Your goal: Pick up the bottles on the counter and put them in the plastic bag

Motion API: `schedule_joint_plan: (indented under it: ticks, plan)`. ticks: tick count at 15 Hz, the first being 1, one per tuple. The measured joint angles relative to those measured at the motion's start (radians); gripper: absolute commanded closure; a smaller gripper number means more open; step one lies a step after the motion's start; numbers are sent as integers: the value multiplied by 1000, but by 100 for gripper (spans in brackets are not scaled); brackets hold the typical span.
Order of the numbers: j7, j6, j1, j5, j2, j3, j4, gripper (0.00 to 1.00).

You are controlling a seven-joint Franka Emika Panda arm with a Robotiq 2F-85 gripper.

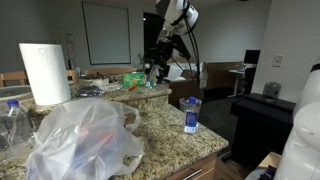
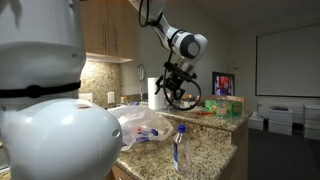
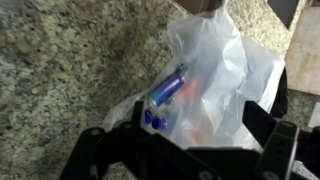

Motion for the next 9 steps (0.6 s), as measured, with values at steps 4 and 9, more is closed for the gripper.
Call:
schedule_joint_plan:
  ticks: [4,9]
  plan:
    - [0,-6,-8,-146,-22,-19,-19,0]
    - [0,13,-40,-303,-70,-53,-66,0]
